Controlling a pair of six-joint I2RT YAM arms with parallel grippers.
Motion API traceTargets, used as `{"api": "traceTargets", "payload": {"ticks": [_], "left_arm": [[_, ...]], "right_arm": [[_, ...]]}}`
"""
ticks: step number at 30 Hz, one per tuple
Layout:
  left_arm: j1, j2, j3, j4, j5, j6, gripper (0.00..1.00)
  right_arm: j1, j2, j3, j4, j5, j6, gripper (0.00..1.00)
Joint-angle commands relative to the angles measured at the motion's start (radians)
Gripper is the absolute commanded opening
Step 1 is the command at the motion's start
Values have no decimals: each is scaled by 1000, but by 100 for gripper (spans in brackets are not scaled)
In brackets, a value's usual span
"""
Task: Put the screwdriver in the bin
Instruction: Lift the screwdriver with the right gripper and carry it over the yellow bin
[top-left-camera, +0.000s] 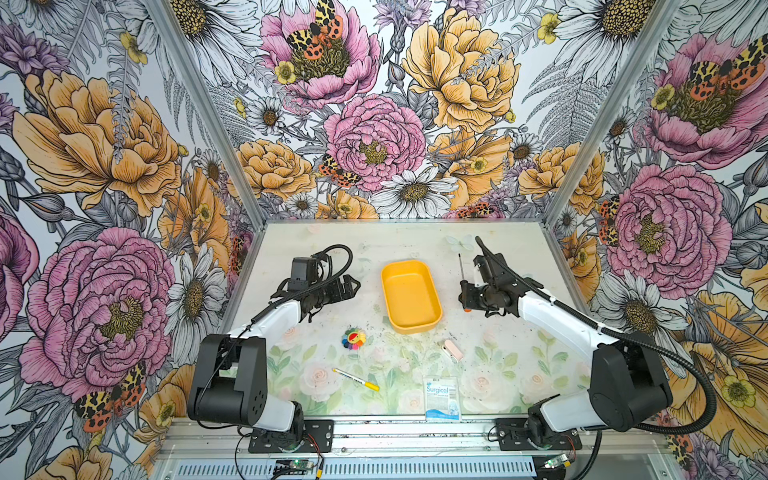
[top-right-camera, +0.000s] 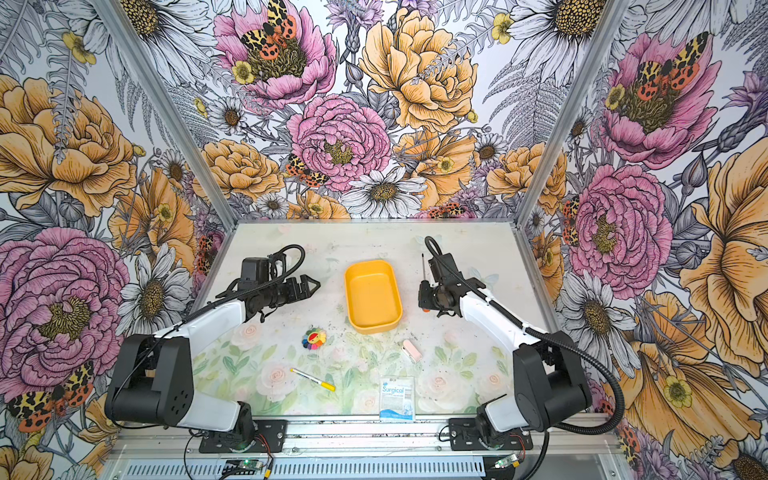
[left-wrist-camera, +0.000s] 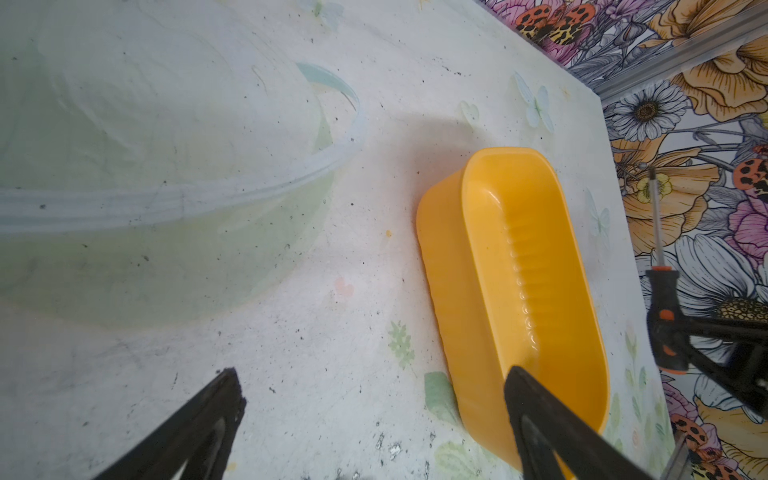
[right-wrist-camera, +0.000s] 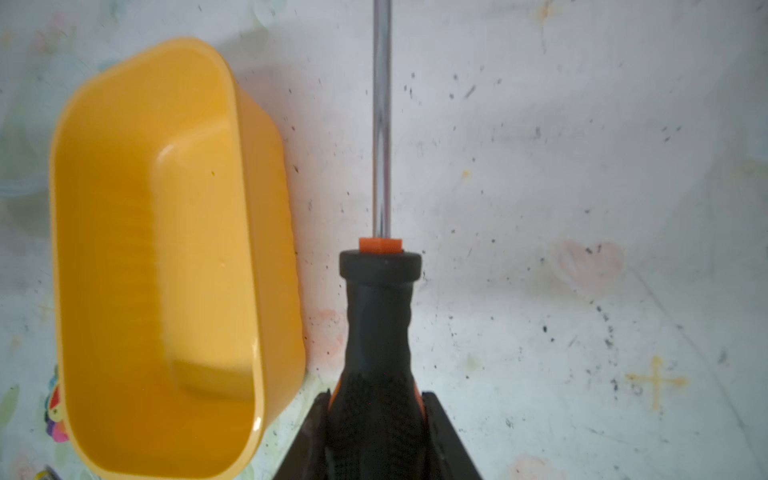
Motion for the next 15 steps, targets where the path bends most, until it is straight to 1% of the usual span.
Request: {"api": "traceTargets", "payload": {"ticks": [1, 2, 6, 8, 11, 15], "left_arm": [[-8, -38, -10, -4, -15, 8, 99], [-7, -40, -11, -4, -15, 8, 99], [-8, -46, -12, 0, -26, 6, 99], [-9, -46, -12, -1, -28, 6, 99], [-8, -42, -12, 0, -29, 7, 99], [-9, -38, -15, 0, -34, 9, 99]], "right_arm": [[7, -50, 104, 27, -4, 29, 0], [18, -59, 132, 27, 34, 40, 0], [111, -74, 227, 42, 266, 86, 0], [160, -60, 258, 58, 339, 97, 0], [225, -11, 300, 70, 387, 108, 0], [301, 67, 325, 69, 416, 154, 0]]}}
